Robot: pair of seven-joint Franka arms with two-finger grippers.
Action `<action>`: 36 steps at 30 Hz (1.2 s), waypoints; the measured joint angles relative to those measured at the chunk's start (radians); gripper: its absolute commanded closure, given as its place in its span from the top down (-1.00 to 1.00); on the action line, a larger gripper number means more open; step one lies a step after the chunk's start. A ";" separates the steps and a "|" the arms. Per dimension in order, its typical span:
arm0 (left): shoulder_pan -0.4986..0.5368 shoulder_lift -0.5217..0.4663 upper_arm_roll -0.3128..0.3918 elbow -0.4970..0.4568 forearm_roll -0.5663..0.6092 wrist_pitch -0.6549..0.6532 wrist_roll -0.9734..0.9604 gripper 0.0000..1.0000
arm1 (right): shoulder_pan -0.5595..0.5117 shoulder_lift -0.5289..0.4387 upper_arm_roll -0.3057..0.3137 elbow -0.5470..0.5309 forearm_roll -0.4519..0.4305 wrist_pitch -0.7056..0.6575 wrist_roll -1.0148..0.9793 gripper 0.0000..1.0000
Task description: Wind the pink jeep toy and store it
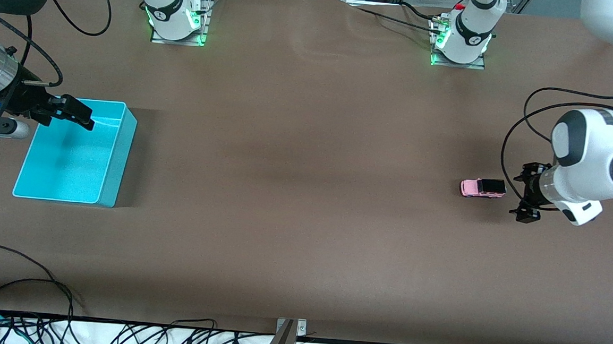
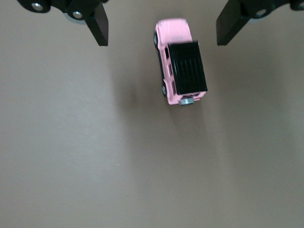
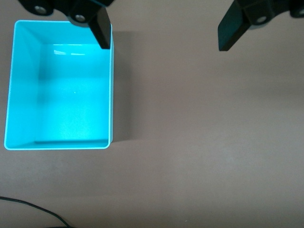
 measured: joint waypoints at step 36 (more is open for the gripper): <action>-0.009 0.007 -0.010 -0.270 -0.119 0.309 -0.030 -0.08 | 0.000 0.000 0.000 0.000 0.000 -0.001 0.000 1.00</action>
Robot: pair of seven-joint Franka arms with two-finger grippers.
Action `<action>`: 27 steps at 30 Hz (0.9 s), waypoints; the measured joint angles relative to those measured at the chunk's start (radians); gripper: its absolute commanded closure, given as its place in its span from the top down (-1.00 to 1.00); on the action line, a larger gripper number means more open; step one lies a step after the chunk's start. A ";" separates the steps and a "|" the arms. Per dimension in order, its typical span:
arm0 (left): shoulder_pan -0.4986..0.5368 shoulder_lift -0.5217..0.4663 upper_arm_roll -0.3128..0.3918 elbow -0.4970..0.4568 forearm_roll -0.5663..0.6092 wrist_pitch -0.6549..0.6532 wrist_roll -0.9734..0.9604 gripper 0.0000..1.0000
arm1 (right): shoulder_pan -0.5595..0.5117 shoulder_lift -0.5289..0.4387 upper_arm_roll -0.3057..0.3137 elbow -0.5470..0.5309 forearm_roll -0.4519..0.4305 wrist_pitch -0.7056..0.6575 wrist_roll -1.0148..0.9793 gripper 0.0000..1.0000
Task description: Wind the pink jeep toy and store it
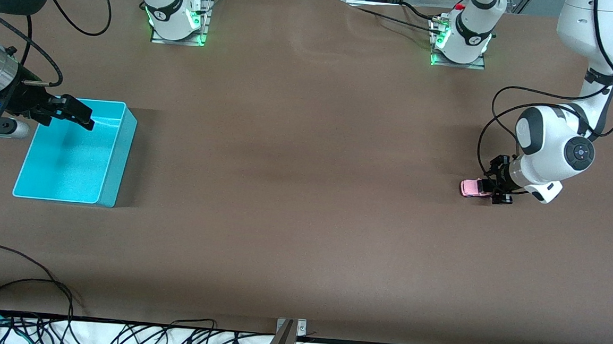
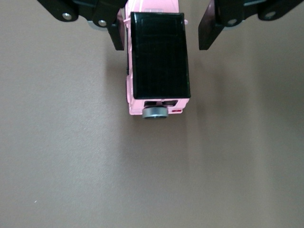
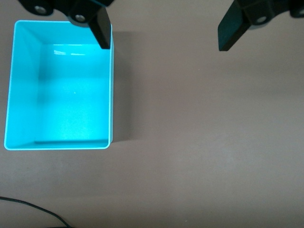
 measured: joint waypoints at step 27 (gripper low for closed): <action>-0.117 -0.031 -0.012 0.043 0.103 -0.008 -0.221 -0.83 | 0.000 0.000 0.000 0.001 0.000 0.000 0.000 1.00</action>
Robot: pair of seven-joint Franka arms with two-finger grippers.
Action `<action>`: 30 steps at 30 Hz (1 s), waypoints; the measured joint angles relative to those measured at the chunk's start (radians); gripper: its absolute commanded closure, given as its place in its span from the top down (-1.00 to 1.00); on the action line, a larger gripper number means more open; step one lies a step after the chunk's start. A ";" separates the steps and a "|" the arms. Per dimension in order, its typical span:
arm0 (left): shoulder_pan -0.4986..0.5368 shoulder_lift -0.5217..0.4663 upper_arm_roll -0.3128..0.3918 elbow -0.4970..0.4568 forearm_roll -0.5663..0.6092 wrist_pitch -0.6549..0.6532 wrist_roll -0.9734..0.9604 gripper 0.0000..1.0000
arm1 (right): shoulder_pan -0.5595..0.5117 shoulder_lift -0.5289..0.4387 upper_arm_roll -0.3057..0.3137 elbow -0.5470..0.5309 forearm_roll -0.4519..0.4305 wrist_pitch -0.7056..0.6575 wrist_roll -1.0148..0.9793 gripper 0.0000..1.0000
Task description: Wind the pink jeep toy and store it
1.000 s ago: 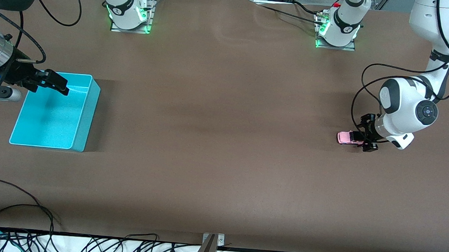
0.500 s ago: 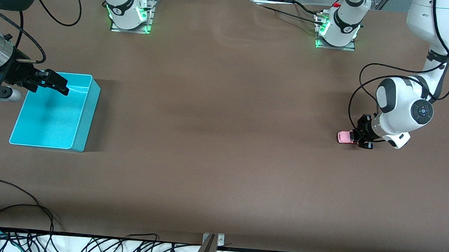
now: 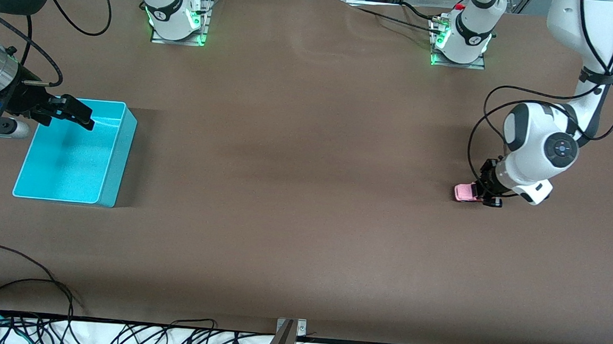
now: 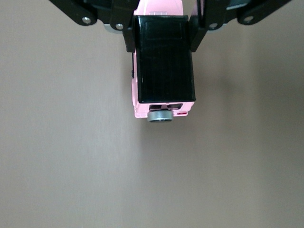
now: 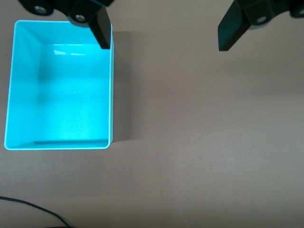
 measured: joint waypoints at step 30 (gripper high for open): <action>-0.081 0.057 -0.108 0.003 -0.067 0.032 -0.131 -0.83 | -0.003 -0.002 -0.025 0.002 0.000 0.000 0.000 1.00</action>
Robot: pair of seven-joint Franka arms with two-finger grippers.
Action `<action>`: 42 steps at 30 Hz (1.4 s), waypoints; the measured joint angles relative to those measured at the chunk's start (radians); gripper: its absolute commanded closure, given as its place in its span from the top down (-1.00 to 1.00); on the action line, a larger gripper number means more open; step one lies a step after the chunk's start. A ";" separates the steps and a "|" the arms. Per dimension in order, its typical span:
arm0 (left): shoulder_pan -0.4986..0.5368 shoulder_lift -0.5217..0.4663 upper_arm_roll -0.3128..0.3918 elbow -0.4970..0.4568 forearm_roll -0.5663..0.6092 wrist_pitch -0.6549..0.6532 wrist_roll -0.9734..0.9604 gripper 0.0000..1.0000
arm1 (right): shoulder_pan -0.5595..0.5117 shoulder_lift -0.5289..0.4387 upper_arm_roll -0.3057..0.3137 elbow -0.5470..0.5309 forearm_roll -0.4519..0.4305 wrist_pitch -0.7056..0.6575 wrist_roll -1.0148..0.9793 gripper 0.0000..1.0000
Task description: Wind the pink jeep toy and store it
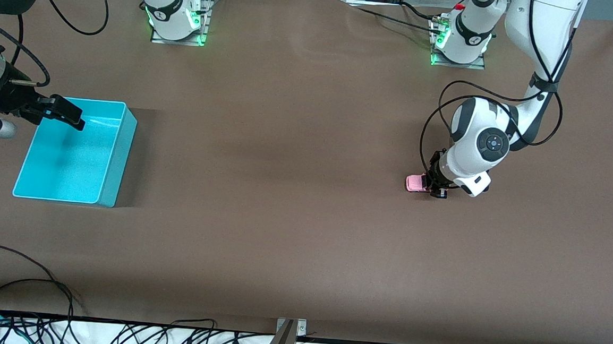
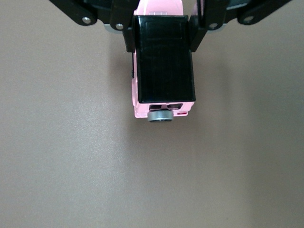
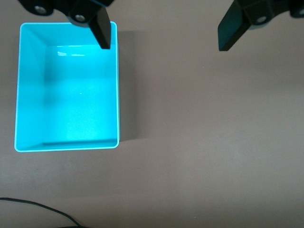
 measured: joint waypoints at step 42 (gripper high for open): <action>0.301 0.001 0.015 -0.004 0.138 -0.003 0.279 -0.80 | 0.001 0.000 0.000 0.000 0.000 0.000 0.000 1.00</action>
